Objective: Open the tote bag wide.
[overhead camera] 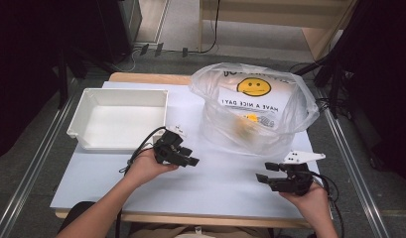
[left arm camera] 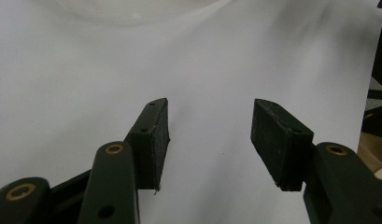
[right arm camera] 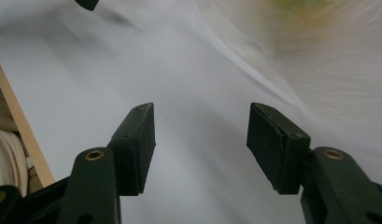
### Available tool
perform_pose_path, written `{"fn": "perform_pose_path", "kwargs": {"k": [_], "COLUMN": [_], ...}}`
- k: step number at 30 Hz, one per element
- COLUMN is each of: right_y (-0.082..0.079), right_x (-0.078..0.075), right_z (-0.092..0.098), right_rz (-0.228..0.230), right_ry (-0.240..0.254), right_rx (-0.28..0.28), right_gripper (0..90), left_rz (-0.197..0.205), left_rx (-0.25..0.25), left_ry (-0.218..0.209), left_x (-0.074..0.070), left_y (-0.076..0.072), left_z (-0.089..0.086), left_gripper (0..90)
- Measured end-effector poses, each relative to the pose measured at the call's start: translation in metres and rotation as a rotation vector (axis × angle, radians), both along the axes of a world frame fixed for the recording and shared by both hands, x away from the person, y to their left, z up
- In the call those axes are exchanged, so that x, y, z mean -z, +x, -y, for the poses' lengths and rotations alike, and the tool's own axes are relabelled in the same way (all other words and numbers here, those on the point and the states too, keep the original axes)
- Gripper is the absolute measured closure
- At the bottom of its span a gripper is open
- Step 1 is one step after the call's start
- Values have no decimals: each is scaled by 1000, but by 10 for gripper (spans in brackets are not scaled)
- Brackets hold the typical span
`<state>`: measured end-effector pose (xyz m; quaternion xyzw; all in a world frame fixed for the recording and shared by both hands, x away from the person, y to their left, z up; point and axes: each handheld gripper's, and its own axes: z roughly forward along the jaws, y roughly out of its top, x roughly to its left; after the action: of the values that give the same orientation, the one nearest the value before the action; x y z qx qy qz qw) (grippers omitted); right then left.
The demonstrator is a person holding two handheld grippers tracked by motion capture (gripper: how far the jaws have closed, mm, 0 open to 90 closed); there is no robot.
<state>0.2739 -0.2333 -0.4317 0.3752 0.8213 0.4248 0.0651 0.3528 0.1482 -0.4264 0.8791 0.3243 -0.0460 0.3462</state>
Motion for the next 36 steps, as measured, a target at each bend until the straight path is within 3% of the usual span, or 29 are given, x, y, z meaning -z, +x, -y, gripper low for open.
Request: {"fn": "perform_pose_path", "kwargs": {"k": [7,11,15,21,24,30,36], "right_y": [-1,-5,-3,0,2,11,23], "right_x": [-10,-16,-26,-43,-54,-82,-99], "right_z": [8,25,38,49,53,61,77], "right_rz": [2,-30,-49,-57,-86,-78,-92], "right_ry": [7,10,3,-7,-18,-48,-7], "right_rx": [0,14,33,32,28,-12,12], "right_gripper": [434,462,519,671,744,900,900], "left_rz": [-9,-30,-37,-39,-44,-37,-28], "left_rx": [22,40,50,60,67,57,64], "left_ry": [18,5,3,6,-4,-14,-36], "left_x": [-20,-29,-38,-51,-59,-79,-97], "left_y": [1,3,9,16,20,30,35], "left_z": [2,3,3,6,5,4,7], "left_gripper": [555,640,727,870,890,900,900]}}
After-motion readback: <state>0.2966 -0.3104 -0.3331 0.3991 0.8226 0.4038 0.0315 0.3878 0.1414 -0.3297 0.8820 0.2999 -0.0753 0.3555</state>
